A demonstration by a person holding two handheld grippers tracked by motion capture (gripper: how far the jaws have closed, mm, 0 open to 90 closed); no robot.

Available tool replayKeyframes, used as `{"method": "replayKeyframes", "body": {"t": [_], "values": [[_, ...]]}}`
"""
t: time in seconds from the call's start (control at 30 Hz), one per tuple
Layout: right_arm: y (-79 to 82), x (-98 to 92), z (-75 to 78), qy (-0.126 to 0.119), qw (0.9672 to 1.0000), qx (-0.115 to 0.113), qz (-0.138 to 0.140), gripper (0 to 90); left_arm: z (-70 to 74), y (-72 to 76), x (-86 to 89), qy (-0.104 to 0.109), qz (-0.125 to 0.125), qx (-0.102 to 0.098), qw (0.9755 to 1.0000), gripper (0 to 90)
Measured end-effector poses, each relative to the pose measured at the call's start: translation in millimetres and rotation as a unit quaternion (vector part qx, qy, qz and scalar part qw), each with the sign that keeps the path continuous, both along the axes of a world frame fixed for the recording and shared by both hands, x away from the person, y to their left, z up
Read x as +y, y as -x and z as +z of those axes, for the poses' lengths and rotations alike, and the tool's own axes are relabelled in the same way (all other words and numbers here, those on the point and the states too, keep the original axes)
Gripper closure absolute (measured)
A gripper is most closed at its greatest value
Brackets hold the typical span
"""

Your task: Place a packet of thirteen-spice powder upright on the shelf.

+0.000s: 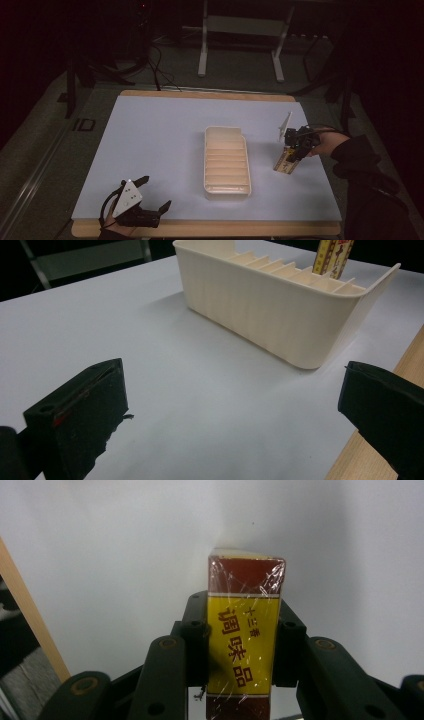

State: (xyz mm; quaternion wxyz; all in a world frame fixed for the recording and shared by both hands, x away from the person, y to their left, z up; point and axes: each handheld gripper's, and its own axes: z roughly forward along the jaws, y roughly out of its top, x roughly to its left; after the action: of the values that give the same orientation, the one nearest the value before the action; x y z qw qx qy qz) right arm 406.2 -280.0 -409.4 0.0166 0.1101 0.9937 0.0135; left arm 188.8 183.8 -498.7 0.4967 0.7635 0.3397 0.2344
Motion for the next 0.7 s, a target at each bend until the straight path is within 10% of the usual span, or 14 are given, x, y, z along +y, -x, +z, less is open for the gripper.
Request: {"method": "replayKeyframes", "body": {"t": [0.7], "values": [[22.1, 14.9, 35.4, -0.057, 0.9959, -0.008, 0.07, 67.4, -0.8, -0.7, -1.8, -0.002, -0.003, 0.002, 1.0, 0.0]]}}
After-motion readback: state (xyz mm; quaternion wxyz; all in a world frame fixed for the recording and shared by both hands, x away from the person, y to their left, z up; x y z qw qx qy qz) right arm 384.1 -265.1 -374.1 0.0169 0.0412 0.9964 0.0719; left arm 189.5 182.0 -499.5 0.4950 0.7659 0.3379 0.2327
